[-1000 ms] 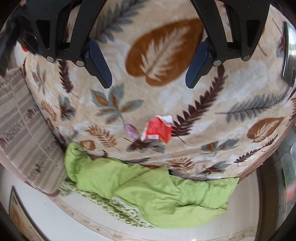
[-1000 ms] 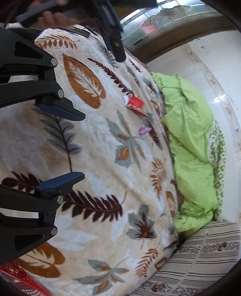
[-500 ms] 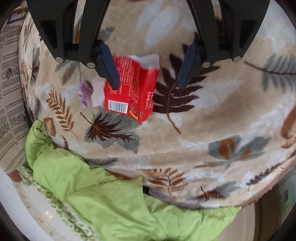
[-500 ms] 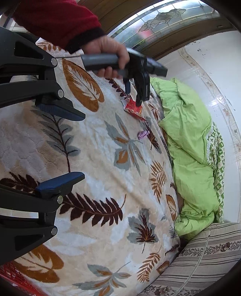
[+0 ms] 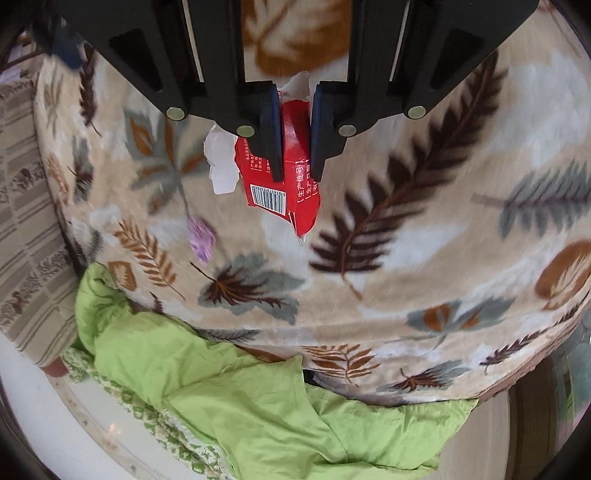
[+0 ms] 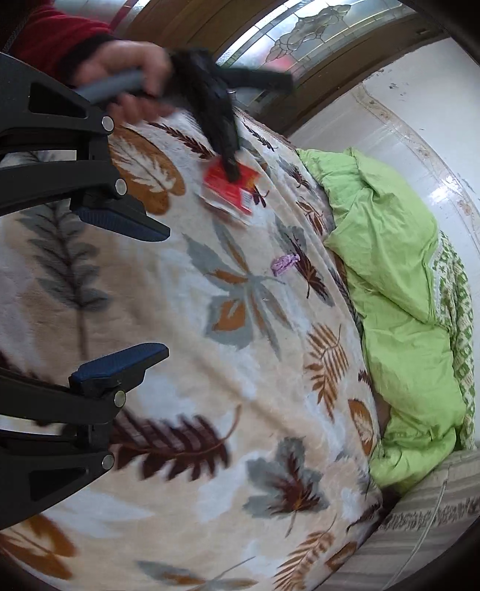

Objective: Collect trash
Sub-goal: 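Grasp the red wrapper with the left gripper while the right gripper grasps the purple scrap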

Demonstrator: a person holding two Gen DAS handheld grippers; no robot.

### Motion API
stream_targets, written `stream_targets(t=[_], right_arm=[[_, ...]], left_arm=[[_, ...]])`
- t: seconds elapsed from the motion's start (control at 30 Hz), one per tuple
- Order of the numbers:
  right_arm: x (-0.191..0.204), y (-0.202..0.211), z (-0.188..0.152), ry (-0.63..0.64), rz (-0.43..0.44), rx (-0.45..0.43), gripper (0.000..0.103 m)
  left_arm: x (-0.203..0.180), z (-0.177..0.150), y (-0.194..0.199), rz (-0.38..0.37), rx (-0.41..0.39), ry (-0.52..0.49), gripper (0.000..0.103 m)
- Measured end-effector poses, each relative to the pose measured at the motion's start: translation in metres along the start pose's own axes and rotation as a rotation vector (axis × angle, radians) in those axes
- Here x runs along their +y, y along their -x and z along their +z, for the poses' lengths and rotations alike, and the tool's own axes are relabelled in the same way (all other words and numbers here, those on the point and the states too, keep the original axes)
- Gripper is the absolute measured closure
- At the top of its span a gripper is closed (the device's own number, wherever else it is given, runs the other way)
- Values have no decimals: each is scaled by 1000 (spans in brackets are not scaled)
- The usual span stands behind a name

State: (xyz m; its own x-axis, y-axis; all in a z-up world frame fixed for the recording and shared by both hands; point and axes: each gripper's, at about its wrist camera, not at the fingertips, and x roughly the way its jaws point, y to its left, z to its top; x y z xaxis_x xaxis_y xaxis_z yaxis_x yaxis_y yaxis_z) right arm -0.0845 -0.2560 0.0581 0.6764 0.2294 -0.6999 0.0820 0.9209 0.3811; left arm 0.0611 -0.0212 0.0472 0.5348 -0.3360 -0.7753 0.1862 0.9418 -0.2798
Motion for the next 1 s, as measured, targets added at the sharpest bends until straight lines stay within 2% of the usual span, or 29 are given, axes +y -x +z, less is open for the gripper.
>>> stream_targets(t=[0.03, 0.17, 0.23, 0.33, 0.5, 0.53, 0.57, 0.63, 0.83, 1.0], right_arm=[[2, -6, 11, 11, -4, -10, 42], [14, -51, 54, 68, 8, 15, 42], [18, -79, 72, 81, 4, 44, 42], [29, -115, 96, 130, -15, 62, 53], [49, -160, 120, 202, -35, 81, 55], [50, -168, 122, 215, -42, 90, 58], [51, -174, 123, 221, -51, 97, 72], [54, -188, 123, 227, -64, 125, 80], [51, -164, 104, 211, -69, 66, 82], [45, -113, 74, 188, -39, 33, 82]], left_arm=[[0, -11, 9, -17, 8, -4, 91], [2, -42, 20, 38, 7, -23, 90], [3, -47, 14, 47, 3, -22, 87], [7, -48, 7, 39, 9, -19, 84], [10, -51, 2, 27, -9, -22, 82], [8, -52, 2, 36, -13, -37, 82], [5, -52, 1, 45, -17, -49, 82], [1, -53, 0, 65, -26, -74, 79], [1, -52, -3, 47, -28, -90, 74], [-4, -54, -5, 69, -39, -119, 73]])
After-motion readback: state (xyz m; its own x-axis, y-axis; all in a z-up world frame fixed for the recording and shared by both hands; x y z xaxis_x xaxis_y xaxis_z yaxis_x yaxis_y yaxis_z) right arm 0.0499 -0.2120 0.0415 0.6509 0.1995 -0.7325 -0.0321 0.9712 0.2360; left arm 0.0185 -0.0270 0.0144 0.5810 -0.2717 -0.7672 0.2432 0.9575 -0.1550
